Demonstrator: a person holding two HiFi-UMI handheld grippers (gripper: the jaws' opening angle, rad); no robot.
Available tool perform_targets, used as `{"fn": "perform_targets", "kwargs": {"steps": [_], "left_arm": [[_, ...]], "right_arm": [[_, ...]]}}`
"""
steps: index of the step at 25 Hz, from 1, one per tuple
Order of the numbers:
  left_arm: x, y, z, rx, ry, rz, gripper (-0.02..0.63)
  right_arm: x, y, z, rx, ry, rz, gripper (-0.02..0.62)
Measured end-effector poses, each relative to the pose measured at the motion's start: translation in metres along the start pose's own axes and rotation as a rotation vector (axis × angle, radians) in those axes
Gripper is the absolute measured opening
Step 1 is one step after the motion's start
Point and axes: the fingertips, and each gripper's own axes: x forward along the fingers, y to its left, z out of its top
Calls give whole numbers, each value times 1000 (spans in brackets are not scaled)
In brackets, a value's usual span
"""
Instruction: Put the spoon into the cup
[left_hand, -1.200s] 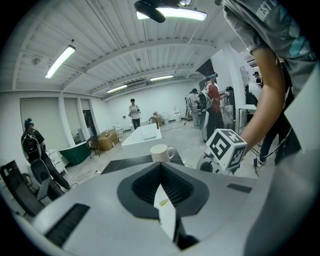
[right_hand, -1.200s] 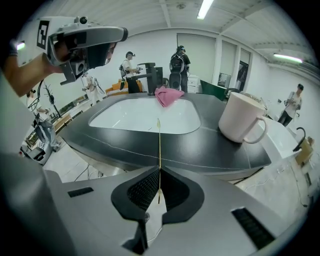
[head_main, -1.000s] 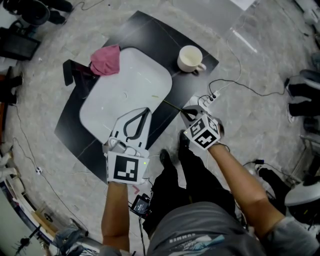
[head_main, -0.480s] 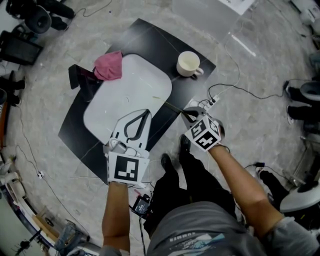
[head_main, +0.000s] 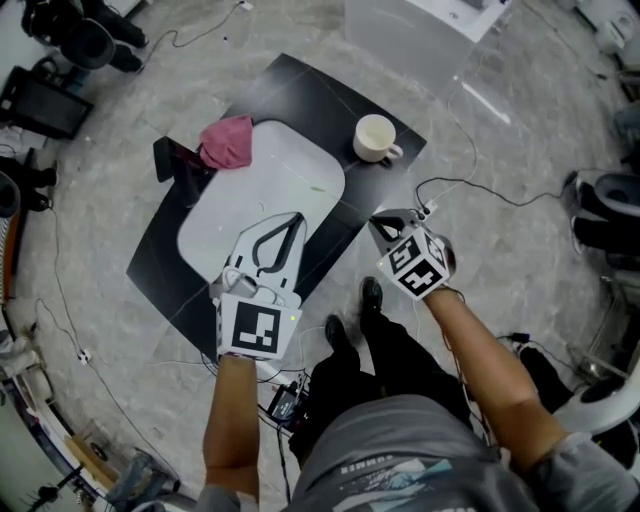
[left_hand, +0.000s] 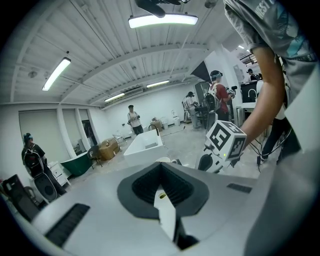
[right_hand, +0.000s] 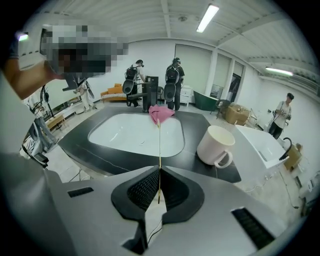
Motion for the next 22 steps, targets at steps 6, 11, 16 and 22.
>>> {"fn": "perform_targets", "kwargs": {"steps": [6,11,16,22], "left_arm": [[-4,6,23,33,-31,1,2],[-4,10,45,71,-54,-2,2],[-5,16,60,95,-65,1,2],[0,20,70,112,-69,-7,2]], "right_arm": [[-21,-16,14,-3,-15,-46,32],[-41,-35,25,-11,-27,-82,32],[-55,-56,25,16,-22,-114,32],[-65,-86,24,32,-4,-154,32]]}}
